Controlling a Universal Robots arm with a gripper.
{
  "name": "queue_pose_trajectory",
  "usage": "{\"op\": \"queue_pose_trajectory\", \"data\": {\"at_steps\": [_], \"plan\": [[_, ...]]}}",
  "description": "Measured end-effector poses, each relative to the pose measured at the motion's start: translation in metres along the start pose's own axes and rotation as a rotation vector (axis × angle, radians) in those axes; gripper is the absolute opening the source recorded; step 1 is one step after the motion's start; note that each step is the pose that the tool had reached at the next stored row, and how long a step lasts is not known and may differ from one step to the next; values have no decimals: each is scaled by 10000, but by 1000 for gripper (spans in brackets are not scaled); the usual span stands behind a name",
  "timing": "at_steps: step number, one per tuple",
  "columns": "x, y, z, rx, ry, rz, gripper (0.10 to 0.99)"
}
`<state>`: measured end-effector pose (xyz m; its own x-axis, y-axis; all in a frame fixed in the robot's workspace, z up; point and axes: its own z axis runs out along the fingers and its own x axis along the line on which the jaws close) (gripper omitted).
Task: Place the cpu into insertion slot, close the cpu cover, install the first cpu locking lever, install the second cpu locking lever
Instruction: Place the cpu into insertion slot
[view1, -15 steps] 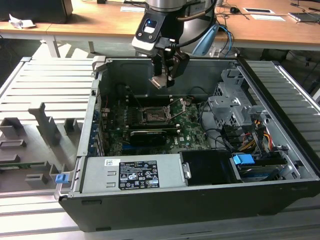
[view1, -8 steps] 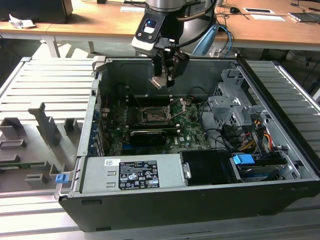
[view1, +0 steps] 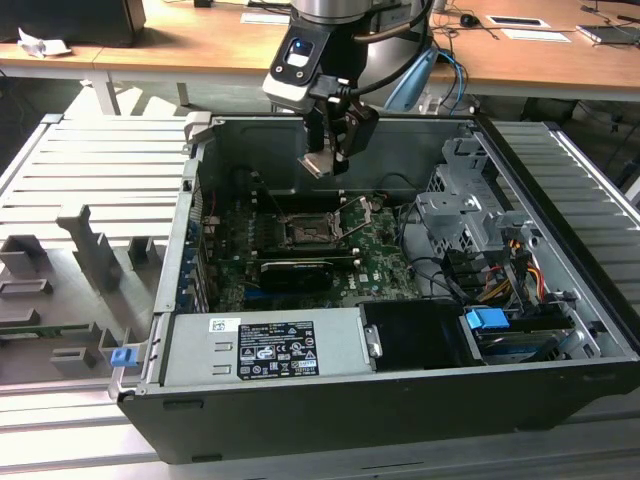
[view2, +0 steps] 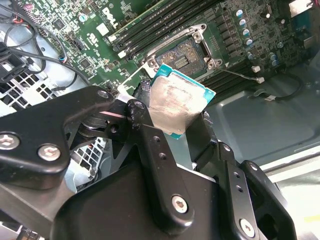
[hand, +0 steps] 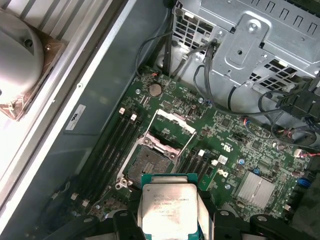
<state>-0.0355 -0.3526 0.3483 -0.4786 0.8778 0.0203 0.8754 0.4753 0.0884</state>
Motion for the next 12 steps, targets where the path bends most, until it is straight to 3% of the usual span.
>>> {"op": "queue_pose_trajectory", "data": {"at_steps": [12], "plan": [[0,0,3,-2,-7,84,529]]}}
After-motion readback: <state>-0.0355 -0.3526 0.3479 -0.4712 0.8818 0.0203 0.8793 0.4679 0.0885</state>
